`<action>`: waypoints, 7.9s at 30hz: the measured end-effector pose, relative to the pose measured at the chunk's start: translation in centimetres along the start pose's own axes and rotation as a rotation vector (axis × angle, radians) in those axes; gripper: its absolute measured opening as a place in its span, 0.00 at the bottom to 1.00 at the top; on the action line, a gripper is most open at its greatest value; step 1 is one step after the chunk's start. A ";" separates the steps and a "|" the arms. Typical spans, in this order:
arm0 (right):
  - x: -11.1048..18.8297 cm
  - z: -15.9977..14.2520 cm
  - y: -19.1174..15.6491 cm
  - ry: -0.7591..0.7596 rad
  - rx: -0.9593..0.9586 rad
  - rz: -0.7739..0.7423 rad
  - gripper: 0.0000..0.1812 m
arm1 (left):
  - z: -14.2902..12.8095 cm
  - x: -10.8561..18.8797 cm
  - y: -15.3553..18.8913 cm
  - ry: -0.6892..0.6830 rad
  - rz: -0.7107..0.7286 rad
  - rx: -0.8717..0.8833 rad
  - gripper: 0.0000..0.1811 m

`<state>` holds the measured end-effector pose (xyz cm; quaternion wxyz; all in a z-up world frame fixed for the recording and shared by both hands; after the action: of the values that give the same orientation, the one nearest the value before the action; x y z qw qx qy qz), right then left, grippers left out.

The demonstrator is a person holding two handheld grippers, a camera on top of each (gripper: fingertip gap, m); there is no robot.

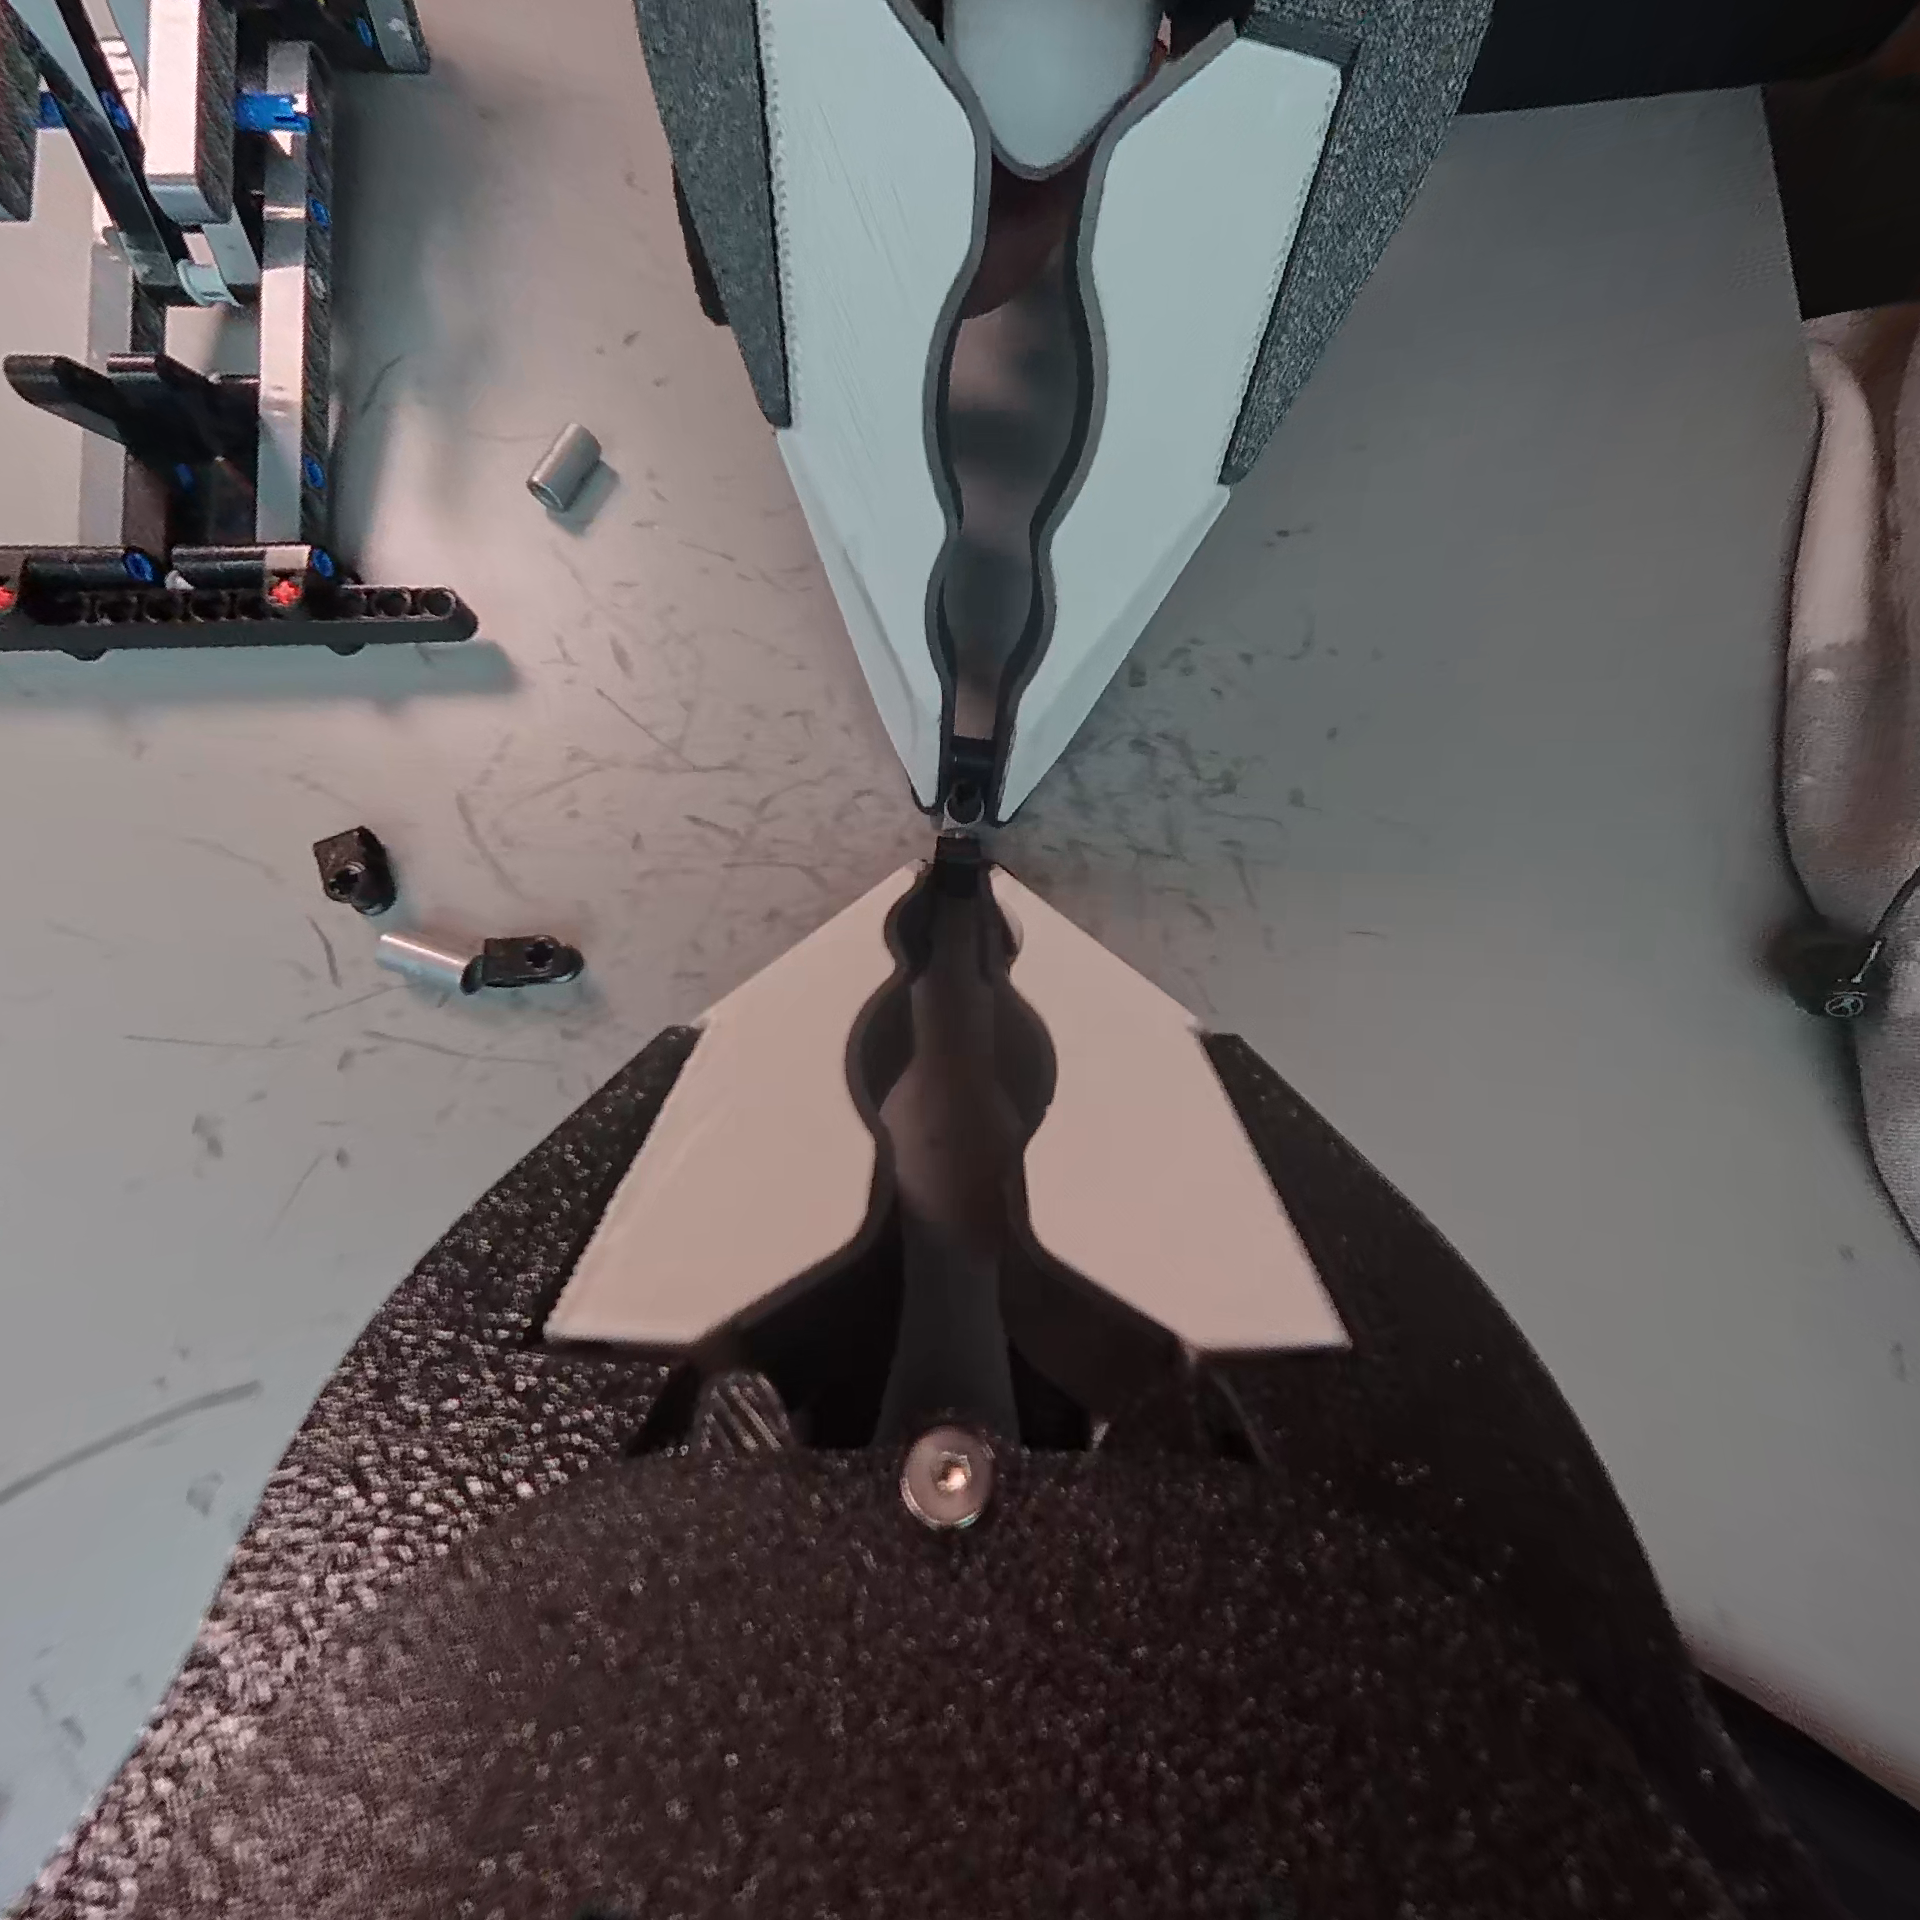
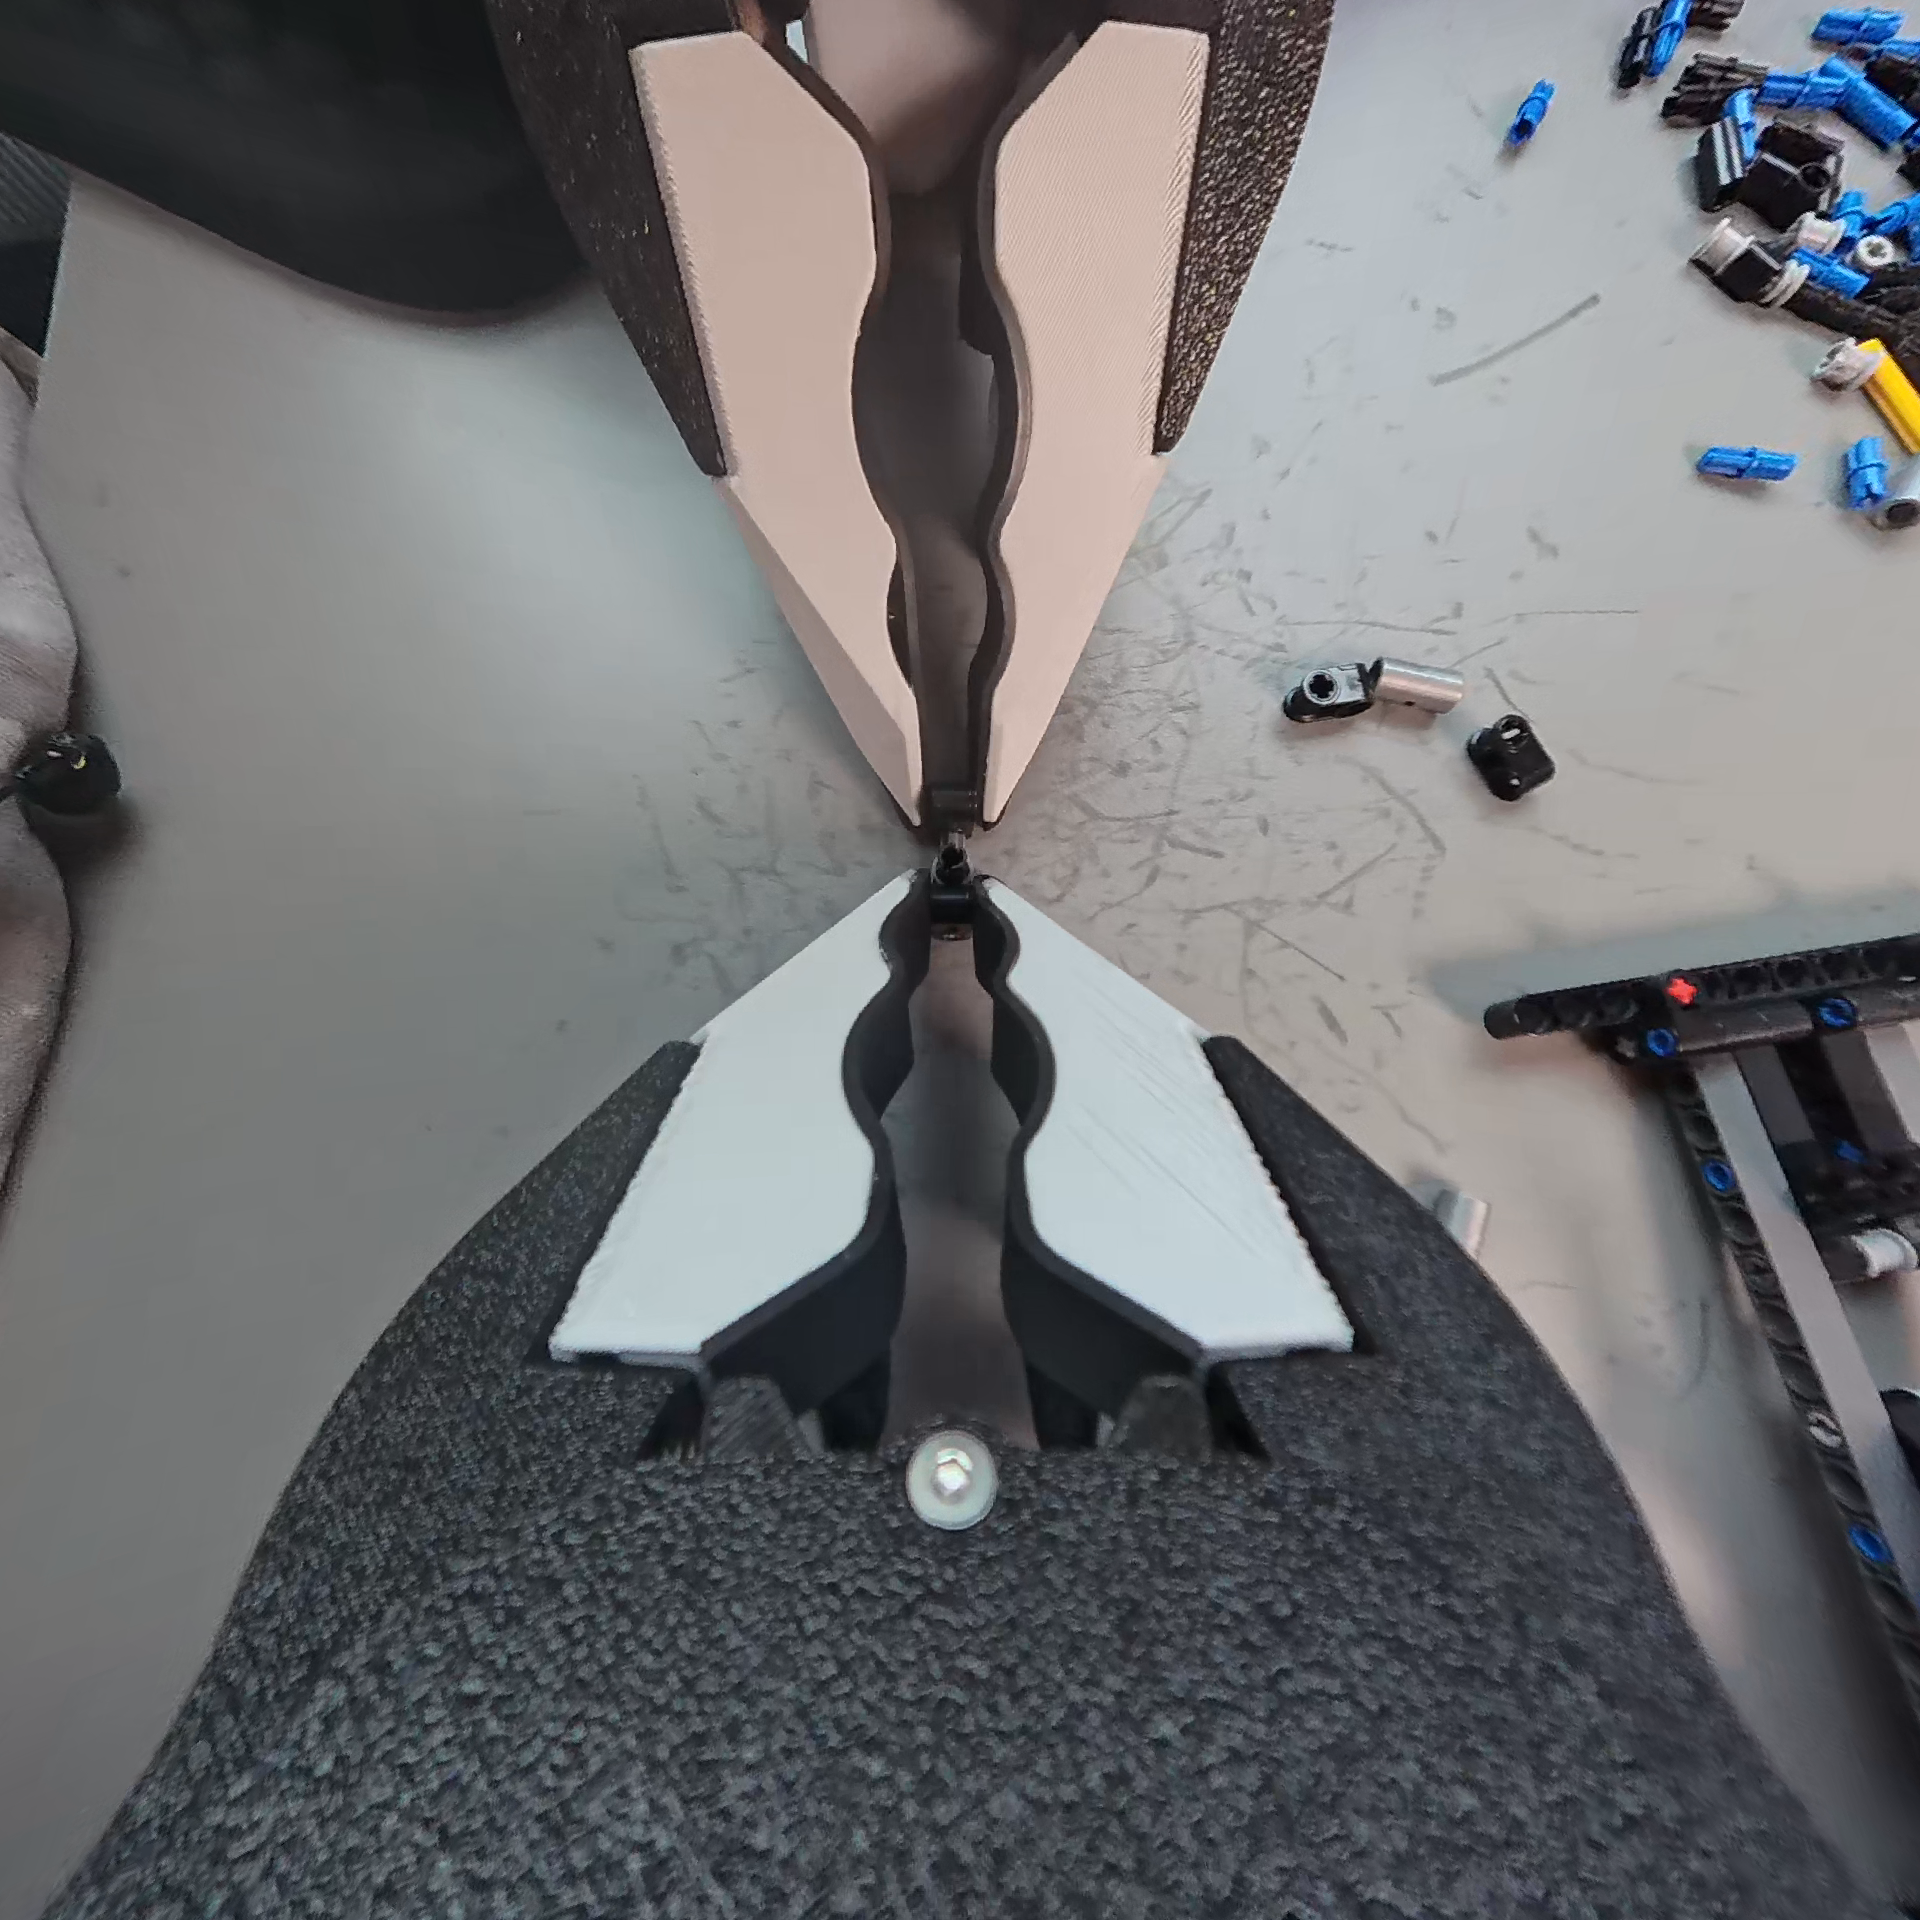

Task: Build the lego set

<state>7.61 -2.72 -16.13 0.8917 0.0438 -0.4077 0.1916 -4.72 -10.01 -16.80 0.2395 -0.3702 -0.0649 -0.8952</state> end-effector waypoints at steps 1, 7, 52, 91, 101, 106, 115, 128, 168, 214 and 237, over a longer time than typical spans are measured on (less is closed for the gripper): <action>0.0 0.0 0.0 0.003 0.001 -0.003 0.03 | 0.0 0.0 0.0 0.000 0.000 -0.002 0.05; -0.1 0.0 -0.1 0.015 0.006 -0.006 0.03 | 0.3 -0.2 0.1 -0.002 -0.003 -0.041 0.04; 6.8 -6.4 3.4 -0.036 -0.053 -0.128 0.15 | 0.1 1.2 0.0 0.077 0.047 -0.004 0.20; 2.4 -2.6 -0.5 -0.010 0.055 -0.037 0.06 | -0.8 0.9 -4.1 -0.074 0.336 0.244 0.09; 5.7 -1.5 0.2 0.289 0.205 -0.239 0.11 | 0.0 2.3 -4.1 0.168 0.171 0.365 0.09; 6.1 -0.1 -1.5 0.450 0.447 -0.415 0.11 | 1.9 3.9 -2.9 0.535 -0.148 0.503 0.08; 6.3 0.8 -3.2 0.531 0.570 -0.472 0.11 | 2.9 3.9 -1.7 0.673 -0.354 0.547 0.05; 8.0 0.5 -1.8 0.719 0.106 -0.003 0.11 | 4.2 4.6 0.0 0.648 -0.117 0.226 0.04; 8.8 -0.8 -0.4 0.548 0.084 0.048 0.04 | 5.0 3.4 2.1 0.468 0.147 0.010 0.10; 3.7 -4.0 0.7 -0.015 0.141 0.046 0.04 | 3.7 -3.6 0.5 -0.014 -0.010 0.028 0.04; 3.3 -3.8 0.8 0.005 0.127 0.059 0.03 | 3.9 -3.8 0.4 -0.019 -0.011 -0.003 0.04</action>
<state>11.99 -0.11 -16.20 0.8821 0.0877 -0.3938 0.2431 0.27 -7.75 -16.65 0.2335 -0.3787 -0.0676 -0.8930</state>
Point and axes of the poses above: each gripper's, where its closed fingertips meet, x back along the fingers, z out of its top, y = z × x across the jaws, the point moved 10 cm from there along x, back along the fingers, and after that the axes turned 8 degrees about -x, right-handed, at the moved point
